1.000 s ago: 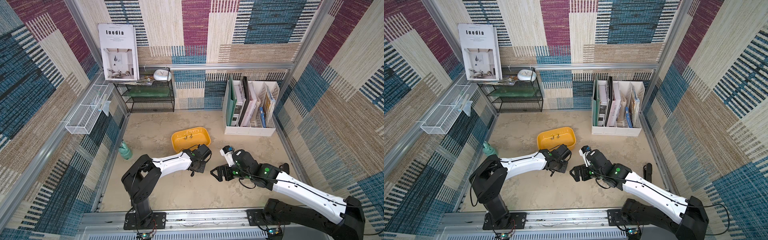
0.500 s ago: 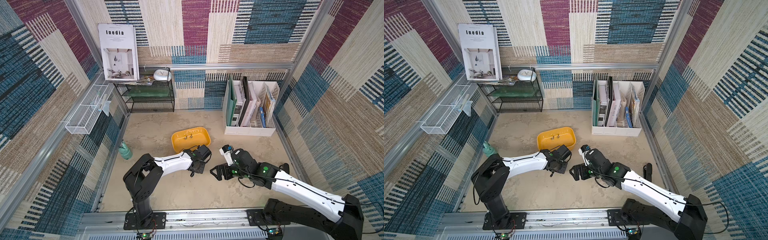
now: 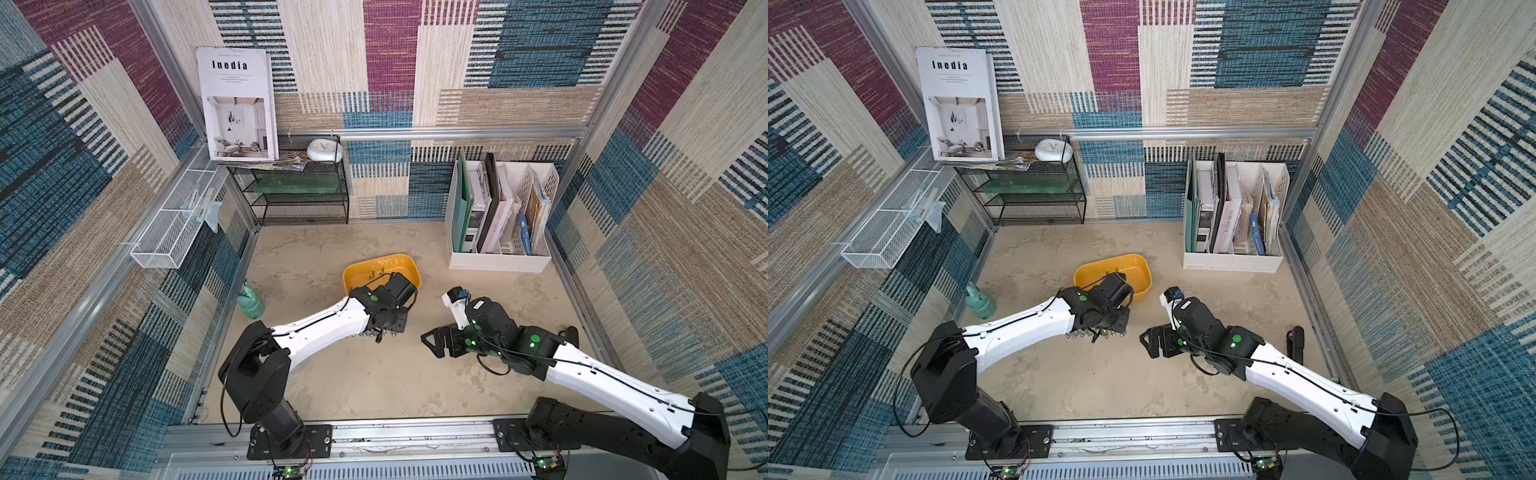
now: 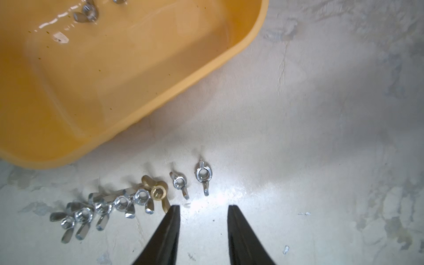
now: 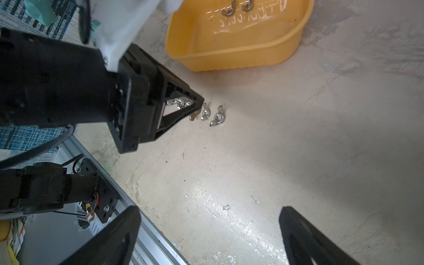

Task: Take out the wing nut from the storage box
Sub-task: Place the wing nut at the center of the board, then pick up the wing nut from the storage box.

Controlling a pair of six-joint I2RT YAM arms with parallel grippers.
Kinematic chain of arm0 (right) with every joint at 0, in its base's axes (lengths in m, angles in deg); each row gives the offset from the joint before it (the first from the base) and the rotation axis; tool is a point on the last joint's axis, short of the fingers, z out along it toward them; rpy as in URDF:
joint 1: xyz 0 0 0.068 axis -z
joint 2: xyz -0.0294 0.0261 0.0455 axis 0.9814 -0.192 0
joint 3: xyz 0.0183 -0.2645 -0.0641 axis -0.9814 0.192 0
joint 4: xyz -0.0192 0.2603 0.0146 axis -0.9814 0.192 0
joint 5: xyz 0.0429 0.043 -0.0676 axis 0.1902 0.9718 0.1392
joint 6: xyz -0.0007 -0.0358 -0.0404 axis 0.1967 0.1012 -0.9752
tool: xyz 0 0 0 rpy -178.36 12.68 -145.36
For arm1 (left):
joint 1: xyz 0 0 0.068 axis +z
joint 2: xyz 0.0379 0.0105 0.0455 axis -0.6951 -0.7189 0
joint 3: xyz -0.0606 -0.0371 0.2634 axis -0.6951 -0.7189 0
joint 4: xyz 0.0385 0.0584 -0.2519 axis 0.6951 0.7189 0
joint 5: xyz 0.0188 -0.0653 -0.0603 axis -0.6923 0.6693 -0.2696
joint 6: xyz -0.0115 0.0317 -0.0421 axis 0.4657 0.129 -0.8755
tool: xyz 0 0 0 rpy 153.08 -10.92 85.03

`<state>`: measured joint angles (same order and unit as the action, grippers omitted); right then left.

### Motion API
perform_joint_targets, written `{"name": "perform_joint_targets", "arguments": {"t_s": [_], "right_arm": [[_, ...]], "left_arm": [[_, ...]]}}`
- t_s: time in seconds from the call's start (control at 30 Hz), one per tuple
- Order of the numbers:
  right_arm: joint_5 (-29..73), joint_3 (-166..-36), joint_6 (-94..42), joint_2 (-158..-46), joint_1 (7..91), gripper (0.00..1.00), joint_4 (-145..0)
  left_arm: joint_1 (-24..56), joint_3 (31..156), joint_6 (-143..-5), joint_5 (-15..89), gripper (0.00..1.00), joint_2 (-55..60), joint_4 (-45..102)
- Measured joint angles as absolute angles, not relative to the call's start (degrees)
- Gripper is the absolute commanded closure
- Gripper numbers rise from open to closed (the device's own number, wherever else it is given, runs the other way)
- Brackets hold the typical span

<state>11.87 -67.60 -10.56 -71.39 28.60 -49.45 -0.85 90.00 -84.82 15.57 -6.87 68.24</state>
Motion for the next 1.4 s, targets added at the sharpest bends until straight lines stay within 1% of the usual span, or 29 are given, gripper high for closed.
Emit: {"name": "perform_joint_targets", "arguments": {"t_s": [0.13, 0.23, 0.27, 0.3, 0.33, 0.77, 0.93, 0.97, 1.03, 1.07, 1.1, 1.13, 1.2, 1.23, 1.3, 1.4], "right_arm": [[11.6, -69.5, -11.4, -73.5, 28.6, 0.01, -50.3], [11.5, -70.9, -12.2, -75.6, 28.6, 0.01, -50.9], [11.5, -71.4, -12.6, -76.4, 28.6, 0.01, -51.1], [11.4, -71.8, -13.0, -77.1, 28.6, 0.01, -51.3], [11.3, -72.3, -13.4, -77.9, 28.6, 0.01, -51.7], [6.8, -77.8, -17.1, -85.5, 28.9, 0.01, -52.9], [5.9, -79.5, -18.3, -87.8, 29.8, 0.01, -53.0], [5.9, -79.8, -18.6, -88.1, 30.0, 0.01, -53.0], [5.8, -80.3, -19.1, -88.8, 30.6, 0.01, -53.0], [5.8, -80.6, -19.3, -89.1, 30.9, 0.01, -53.0], [5.8, -80.9, -19.5, -89.5, 31.4, 0.01, -53.0], [5.8, -81.1, -19.6, -89.8, 31.7, 0.01, -53.0], [5.9, -81.6, -20.1, -90.4, 32.3, 0.01, -53.0], [6.0, -81.8, -20.3, -90.6, 32.6, 0.01, -53.0], [6.2, -82.2, -20.7, -90.9, 33.2, 0.01, -53.0], [6.8, -82.6, -21.2, -91.3, 33.7, 0.01, -53.0]], "left_arm": [[1.9, 93.7, -83.6, 15.6, 0.28, -6.4, 69.7], [3.9, 96.2, -82.9, 16.0, 0.24, -6.6, 70.1], [4.7, 97.0, -82.3, 16.0, 0.20, -6.9, 70.2], [5.6, 98.0, -81.9, 16.3, 0.12, -7.5, 70.3], [6.6, 99.0, -81.8, 16.9, 0.01, -8.1, 70.4], [14.1, 105.3, -78.0, 20.3, 0.00, -17.9, 70.6], [16.0, 108.4, -76.8, 22.2, 0.12, -22.9, 70.2], [16.2, 109.1, -76.3, 22.7, 0.16, -23.9, 70.1], [16.3, 110.6, -76.0, 22.9, 0.27, -25.8, 69.8], [16.3, 111.6, -75.8, 22.9, 0.35, -26.9, 69.6], [16.4, 112.3, -75.4, 23.0, 0.40, -27.9, 69.3], [16.4, 112.9, -75.1, 23.2, 0.40, -28.7, 69.3], [16.6, 114.9, -74.6, 23.1, 0.50, -30.9, 69.2], [16.8, 115.8, -74.6, 23.1, 0.52, -31.9, 69.2], [17.1, 117.4, -74.2, 23.1, 0.60, -33.9, 69.2], [17.6, 120.0, -73.6, 23.3, 0.64, -36.6, 69.2]]}}
